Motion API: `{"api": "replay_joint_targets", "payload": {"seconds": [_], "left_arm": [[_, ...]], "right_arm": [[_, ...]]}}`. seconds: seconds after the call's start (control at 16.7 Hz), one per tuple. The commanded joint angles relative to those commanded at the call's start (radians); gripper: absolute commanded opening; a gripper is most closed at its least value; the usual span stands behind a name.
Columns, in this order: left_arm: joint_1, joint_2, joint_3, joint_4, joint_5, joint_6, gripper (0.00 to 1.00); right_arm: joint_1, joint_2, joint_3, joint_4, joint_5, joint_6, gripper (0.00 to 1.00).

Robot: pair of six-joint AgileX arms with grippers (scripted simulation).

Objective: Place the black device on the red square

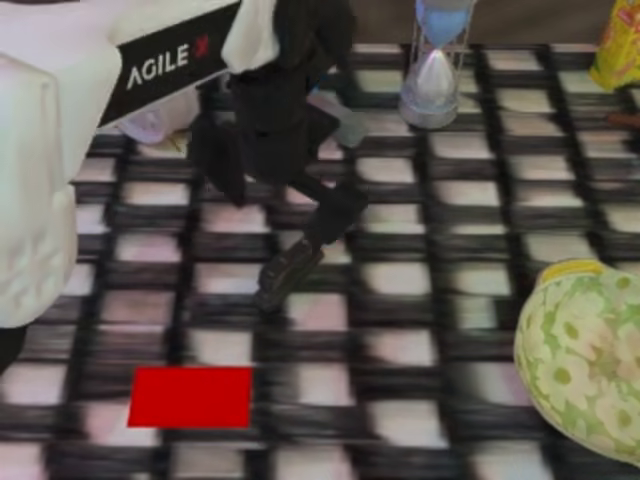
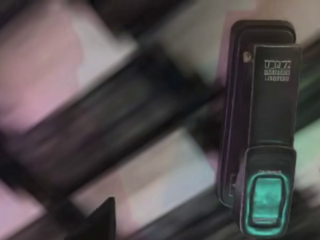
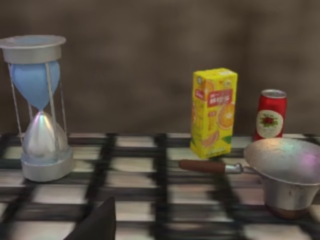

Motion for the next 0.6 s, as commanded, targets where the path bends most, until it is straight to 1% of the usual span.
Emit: {"api": "replay_joint_targets", "payload": {"seconds": [0.18,0.3,0.6], "left_arm": [[0.001,0.03,-0.105,0.146,0.0,0.0,1.0],[0.0,0.046,-0.159,0.211,0.001,0.0,1.0],[0.0,0.052,-0.179,0.232,0.001,0.001,1.0]], "right_arm": [[0.0,0.0,0.0,0.0,0.0,0.0,1.0],[0.0,0.0,0.0,0.0,0.0,0.0,1.0],[0.0,0.0,0.0,0.0,0.0,0.0,1.0]]}}
